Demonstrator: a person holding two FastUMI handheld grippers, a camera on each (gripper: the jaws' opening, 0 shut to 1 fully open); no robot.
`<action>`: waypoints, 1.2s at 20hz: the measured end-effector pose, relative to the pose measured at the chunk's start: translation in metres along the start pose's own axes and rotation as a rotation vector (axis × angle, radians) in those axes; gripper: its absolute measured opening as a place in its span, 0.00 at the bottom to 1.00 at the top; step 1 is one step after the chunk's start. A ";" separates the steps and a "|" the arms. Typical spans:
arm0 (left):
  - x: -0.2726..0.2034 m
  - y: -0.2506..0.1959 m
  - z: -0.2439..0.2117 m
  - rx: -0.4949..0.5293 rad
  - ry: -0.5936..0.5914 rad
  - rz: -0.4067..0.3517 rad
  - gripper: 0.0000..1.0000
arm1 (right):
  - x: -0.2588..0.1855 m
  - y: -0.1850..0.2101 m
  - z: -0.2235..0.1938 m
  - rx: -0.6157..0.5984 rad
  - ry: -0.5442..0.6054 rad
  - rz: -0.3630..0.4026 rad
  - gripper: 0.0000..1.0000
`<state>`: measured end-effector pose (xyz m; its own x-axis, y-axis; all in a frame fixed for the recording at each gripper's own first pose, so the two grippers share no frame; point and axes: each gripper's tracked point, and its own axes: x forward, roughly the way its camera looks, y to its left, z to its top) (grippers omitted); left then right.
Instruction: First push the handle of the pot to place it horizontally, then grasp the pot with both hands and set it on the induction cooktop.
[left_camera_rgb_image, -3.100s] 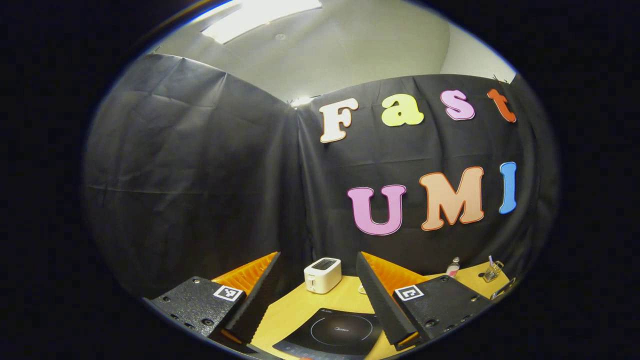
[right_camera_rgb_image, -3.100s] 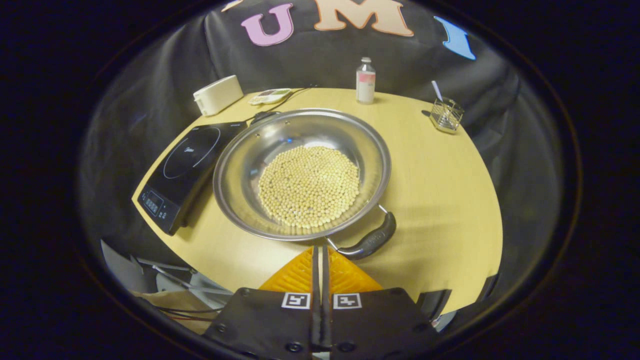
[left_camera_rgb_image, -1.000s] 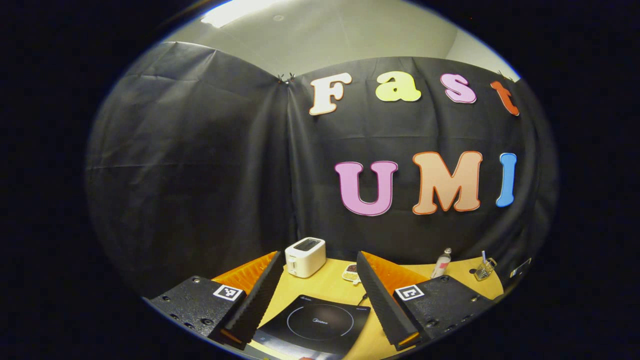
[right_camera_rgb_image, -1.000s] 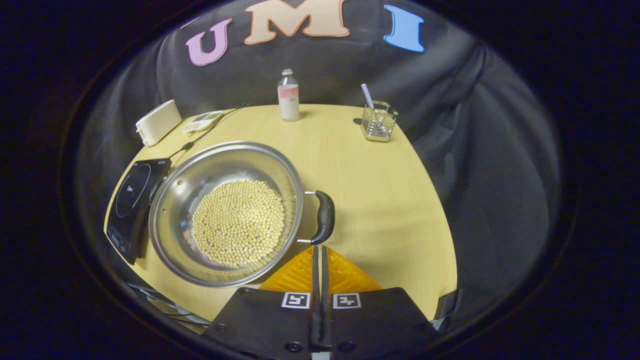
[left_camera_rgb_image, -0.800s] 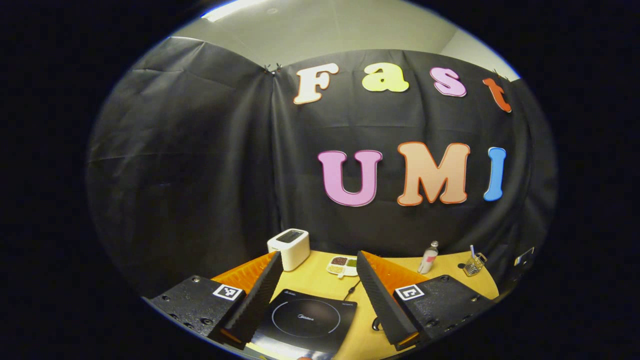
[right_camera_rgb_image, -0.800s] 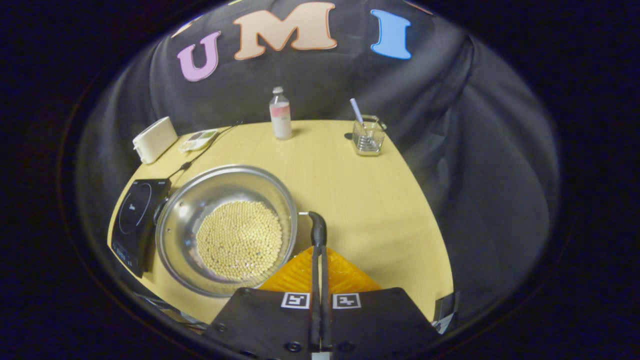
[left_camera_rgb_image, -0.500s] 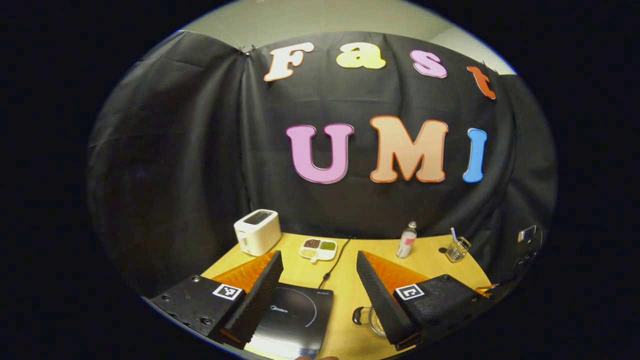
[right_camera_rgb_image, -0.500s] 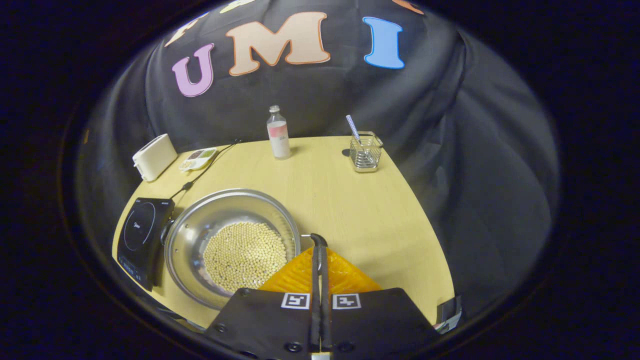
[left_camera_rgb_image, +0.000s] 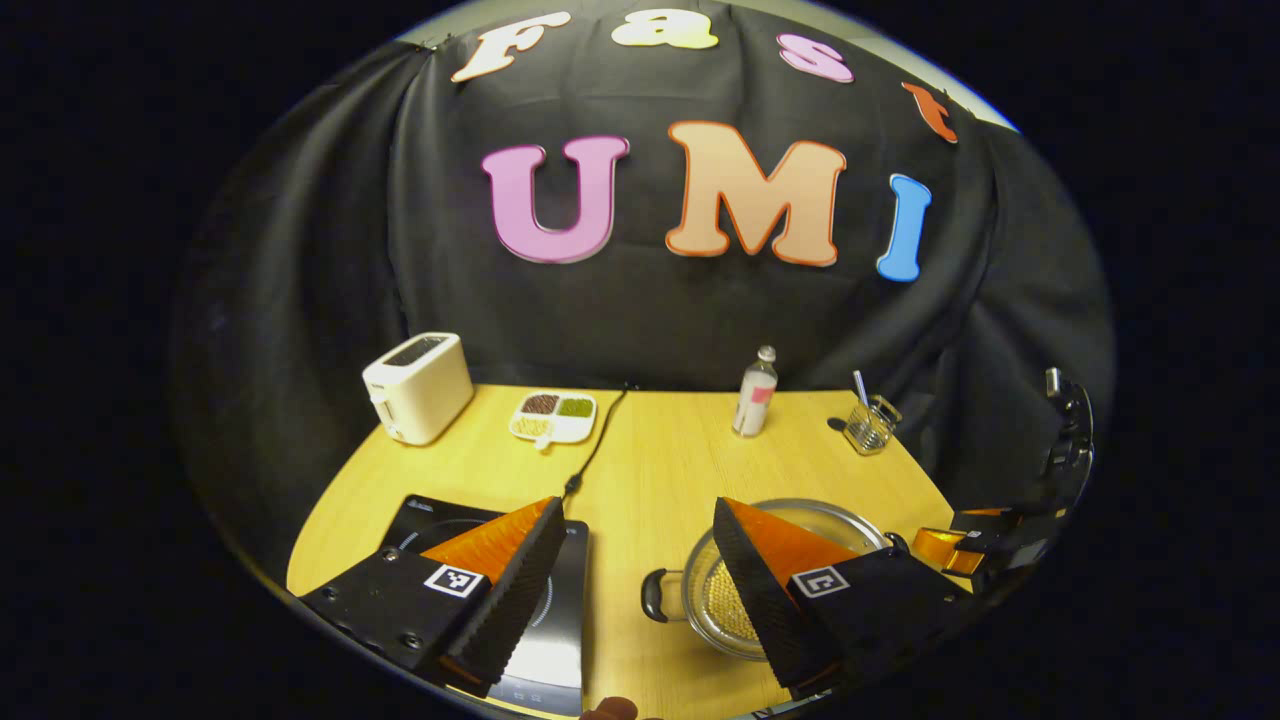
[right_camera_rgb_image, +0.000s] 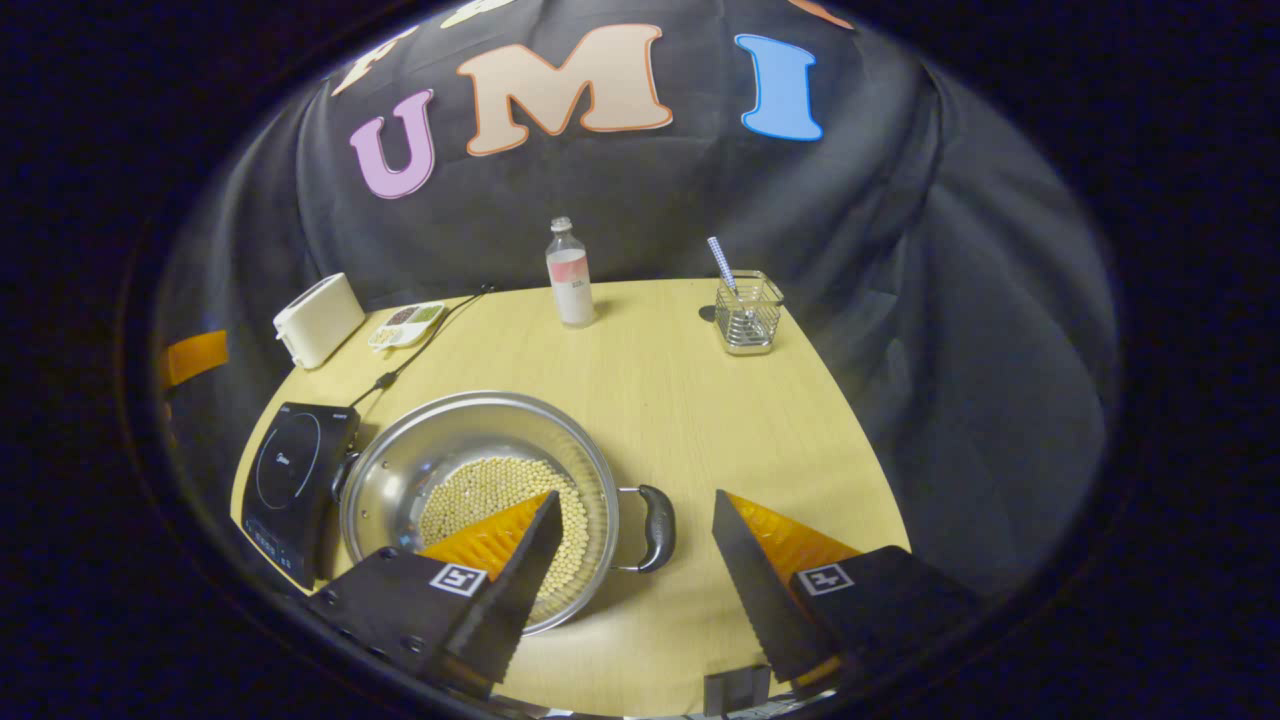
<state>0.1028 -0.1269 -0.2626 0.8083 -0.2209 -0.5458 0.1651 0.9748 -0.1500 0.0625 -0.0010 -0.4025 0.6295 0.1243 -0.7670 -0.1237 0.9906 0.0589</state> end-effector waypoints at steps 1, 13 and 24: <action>0.006 -0.003 -0.011 -0.014 0.038 -0.007 0.96 | 0.001 0.000 0.000 -0.006 0.004 -0.003 0.98; 0.066 -0.019 -0.125 -0.110 0.412 -0.068 0.97 | 0.029 -0.013 -0.015 0.010 0.082 -0.021 0.98; 0.086 -0.016 -0.177 -0.153 0.563 -0.008 0.97 | 0.060 -0.009 -0.052 0.030 0.223 -0.003 0.98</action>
<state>0.0691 -0.1671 -0.4532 0.3750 -0.2518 -0.8921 0.0524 0.9666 -0.2508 0.0619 -0.0058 -0.4824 0.4441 0.1086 -0.8894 -0.0970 0.9926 0.0728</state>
